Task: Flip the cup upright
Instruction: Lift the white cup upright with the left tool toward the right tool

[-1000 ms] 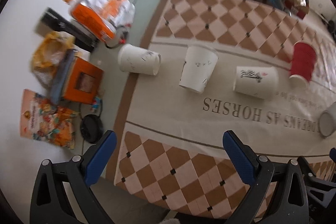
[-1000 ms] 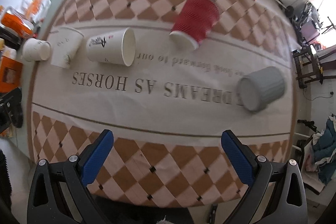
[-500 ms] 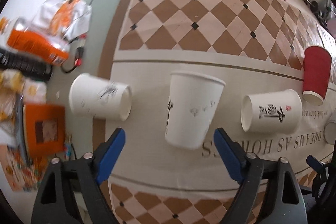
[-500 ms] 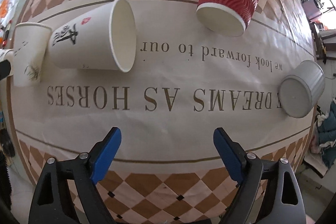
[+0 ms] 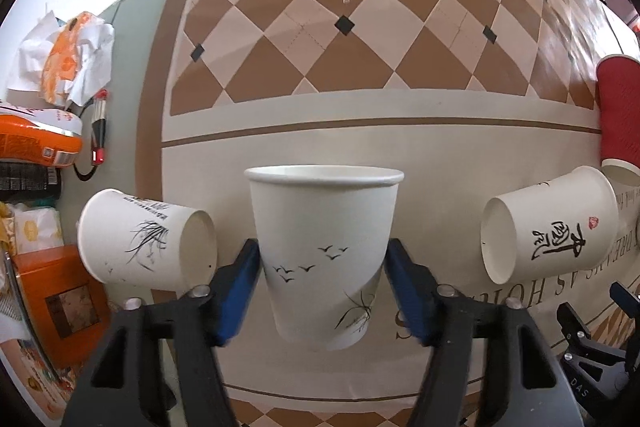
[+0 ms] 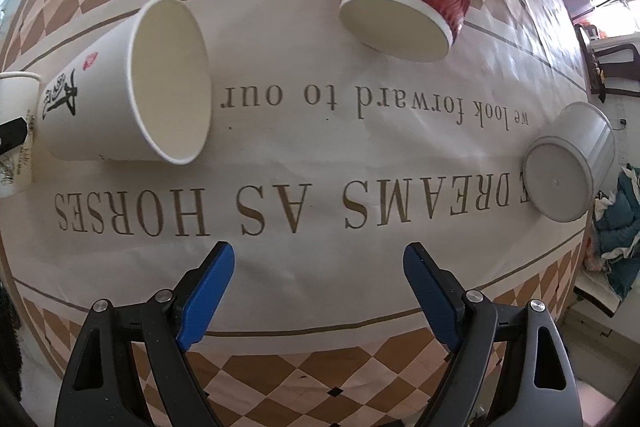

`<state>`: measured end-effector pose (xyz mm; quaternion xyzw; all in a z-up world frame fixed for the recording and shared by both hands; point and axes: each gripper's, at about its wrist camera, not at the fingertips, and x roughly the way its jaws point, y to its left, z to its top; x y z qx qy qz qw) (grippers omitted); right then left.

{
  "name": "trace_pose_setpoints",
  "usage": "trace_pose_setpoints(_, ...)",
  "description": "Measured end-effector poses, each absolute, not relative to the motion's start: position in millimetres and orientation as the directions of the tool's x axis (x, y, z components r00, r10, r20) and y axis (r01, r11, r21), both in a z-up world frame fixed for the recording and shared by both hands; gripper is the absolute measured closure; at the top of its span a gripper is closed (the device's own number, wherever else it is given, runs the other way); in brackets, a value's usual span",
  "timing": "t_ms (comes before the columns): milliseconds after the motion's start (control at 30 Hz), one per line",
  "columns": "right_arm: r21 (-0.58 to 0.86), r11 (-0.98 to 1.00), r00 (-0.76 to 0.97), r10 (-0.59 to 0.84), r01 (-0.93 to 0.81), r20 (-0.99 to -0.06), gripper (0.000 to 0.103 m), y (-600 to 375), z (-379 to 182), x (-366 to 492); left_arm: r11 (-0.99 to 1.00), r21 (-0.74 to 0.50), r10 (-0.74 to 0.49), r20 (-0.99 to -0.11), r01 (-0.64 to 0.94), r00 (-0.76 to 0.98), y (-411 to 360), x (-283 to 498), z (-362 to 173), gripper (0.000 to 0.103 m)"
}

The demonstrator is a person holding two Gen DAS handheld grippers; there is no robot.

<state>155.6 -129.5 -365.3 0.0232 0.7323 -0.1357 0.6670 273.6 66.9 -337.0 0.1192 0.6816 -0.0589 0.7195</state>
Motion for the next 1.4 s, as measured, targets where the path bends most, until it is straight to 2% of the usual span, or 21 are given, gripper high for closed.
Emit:
trace_pose_setpoints(400,-0.177,0.958,-0.08,-0.163,0.227,-0.983,0.015,-160.1,-359.2,138.5,0.965,0.112,0.082,-0.988,0.239,0.132,67.8,252.1,-312.8,0.046)
trace_pose_setpoints(533,-0.172,0.954,-0.053,-0.164,0.248,-0.985,0.015,-168.9,-341.8,116.0,0.97,0.119,0.088,-0.985,0.212,0.148,62.4,235.6,-293.6,0.046)
trace_pose_setpoints(833,-0.071,0.962,0.031,-0.082,0.263,-0.996,0.015,-210.9,-310.3,82.5,0.985,0.123,0.099,-0.978,0.124,0.186,45.0,178.5,-246.4,0.046)
trace_pose_setpoints(1100,-0.045,0.975,0.026,-0.052,0.22,-0.998,0.015,-234.6,-301.2,47.8,0.999,-0.002,-0.008,-0.993,0.054,0.114,12.4,121.0,-243.3,0.046)
trace_pose_setpoints(1400,-0.072,0.972,-0.014,-0.071,0.226,-0.997,0.015,-274.2,-321.6,17.8,0.985,-0.171,-0.17,-0.984,0.031,-0.046,-48.3,82.4,-290.7,0.046)
